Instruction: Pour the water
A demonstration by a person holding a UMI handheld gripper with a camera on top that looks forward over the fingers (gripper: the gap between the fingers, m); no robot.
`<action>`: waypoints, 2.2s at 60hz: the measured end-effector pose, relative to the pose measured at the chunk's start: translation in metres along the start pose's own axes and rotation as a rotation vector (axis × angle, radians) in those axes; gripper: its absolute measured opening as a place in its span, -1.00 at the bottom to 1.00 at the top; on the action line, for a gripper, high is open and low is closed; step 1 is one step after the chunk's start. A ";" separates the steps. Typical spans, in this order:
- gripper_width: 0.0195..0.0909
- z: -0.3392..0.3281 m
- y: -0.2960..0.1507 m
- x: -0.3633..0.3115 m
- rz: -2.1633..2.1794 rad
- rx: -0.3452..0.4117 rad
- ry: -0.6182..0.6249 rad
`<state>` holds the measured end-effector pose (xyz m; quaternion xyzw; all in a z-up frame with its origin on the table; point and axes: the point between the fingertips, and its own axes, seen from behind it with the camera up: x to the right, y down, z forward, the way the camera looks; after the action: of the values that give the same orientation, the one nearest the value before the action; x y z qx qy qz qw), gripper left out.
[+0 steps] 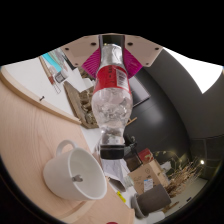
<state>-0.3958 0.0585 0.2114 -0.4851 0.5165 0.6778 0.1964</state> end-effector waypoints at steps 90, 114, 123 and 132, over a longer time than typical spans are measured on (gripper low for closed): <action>-0.87 -0.152 -0.372 -0.103 -1.975 0.248 0.608; -0.45 -0.157 -0.397 -0.069 -1.924 0.209 0.594; 0.66 -0.168 -0.393 -0.072 -1.886 0.202 0.630; 0.86 -0.197 -0.364 -0.084 -1.905 0.199 0.675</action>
<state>0.0111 0.0443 0.0994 -0.8424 -0.0026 0.0209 0.5384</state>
